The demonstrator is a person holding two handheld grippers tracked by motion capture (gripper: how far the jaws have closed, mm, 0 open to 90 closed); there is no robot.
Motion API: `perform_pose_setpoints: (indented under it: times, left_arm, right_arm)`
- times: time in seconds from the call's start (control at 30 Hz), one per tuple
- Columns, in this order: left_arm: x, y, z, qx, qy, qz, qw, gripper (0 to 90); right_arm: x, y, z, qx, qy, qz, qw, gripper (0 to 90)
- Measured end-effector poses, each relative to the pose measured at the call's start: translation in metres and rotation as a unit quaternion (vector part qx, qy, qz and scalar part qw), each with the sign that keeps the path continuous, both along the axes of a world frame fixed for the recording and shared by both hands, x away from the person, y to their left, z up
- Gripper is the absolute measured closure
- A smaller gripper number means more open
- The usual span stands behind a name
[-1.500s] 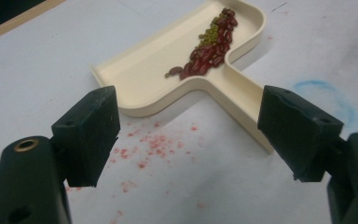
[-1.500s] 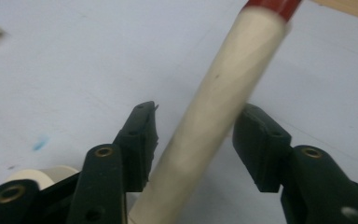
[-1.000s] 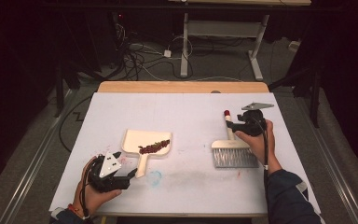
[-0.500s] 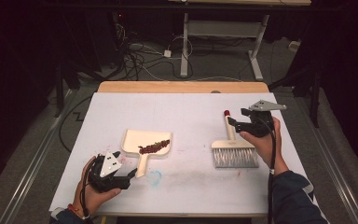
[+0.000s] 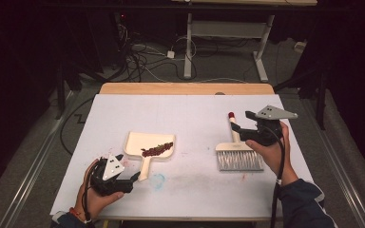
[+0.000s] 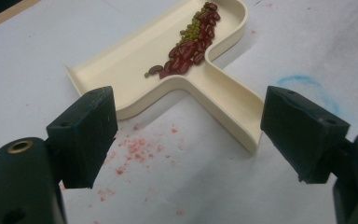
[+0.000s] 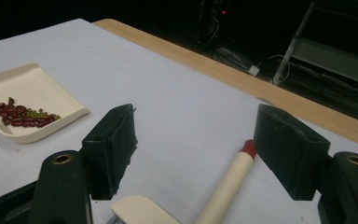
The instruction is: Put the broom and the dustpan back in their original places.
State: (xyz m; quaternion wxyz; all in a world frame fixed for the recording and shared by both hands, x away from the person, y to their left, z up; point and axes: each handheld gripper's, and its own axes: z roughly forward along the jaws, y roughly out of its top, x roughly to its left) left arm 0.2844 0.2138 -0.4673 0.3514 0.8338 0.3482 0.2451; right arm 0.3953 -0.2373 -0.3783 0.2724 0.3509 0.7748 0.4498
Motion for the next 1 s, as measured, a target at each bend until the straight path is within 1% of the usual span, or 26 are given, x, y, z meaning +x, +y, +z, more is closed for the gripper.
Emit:
perform_pose_setpoints:
  times: [0.23,0.33,0.4,0.53,0.63,0.77,0.83,0.9,1.0]
  left_arm:
    - [0.0,0.0,0.0,0.0,-0.001,-0.001,1.0,18.4]
    - [0.001,-0.001,-0.001,0.001,0.0,-0.002,1.0,18.5]
    - [0.001,-0.001,-0.001,0.001,0.001,-0.004,1.0,18.5]
    - [0.001,-0.002,-0.002,0.0,0.003,-0.005,1.0,18.5]
    - [0.002,-0.002,-0.002,0.001,0.004,-0.006,1.0,18.5]
    - [0.003,-0.004,-0.003,0.002,0.006,-0.007,1.0,18.5]
    - [0.004,-0.004,-0.003,0.006,0.007,-0.008,0.9999,18.5]
    - [0.004,-0.004,-0.003,0.007,0.008,-0.009,0.9999,18.5]
    - [0.003,-0.005,-0.003,0.007,0.005,-0.009,0.9999,18.5]
  right_arm:
    - [-0.012,0.0,0.002,-0.002,-0.011,0.008,0.9999,28.8]
    - [-0.018,-0.001,0.002,-0.005,-0.018,0.007,0.9998,27.2]
    - [-0.022,-0.001,0.002,-0.013,-0.022,0.002,0.9997,25.8]
    - [-0.031,-0.002,0.0,-0.016,-0.032,0.008,0.9993,23.6]
    - [-0.038,-0.004,-0.002,-0.013,-0.038,0.011,0.9991,21.8]
    - [-0.047,-0.007,-0.007,-0.019,-0.047,0.012,0.9986,20.9]
    - [-0.051,-0.01,-0.01,-0.016,-0.047,0.017,0.9986,20.6]
    - [-0.053,-0.012,-0.013,-0.021,-0.05,0.018,0.9984,19.9]
    - [-0.057,-0.013,-0.018,-0.032,-0.053,0.013,0.998,19.8]
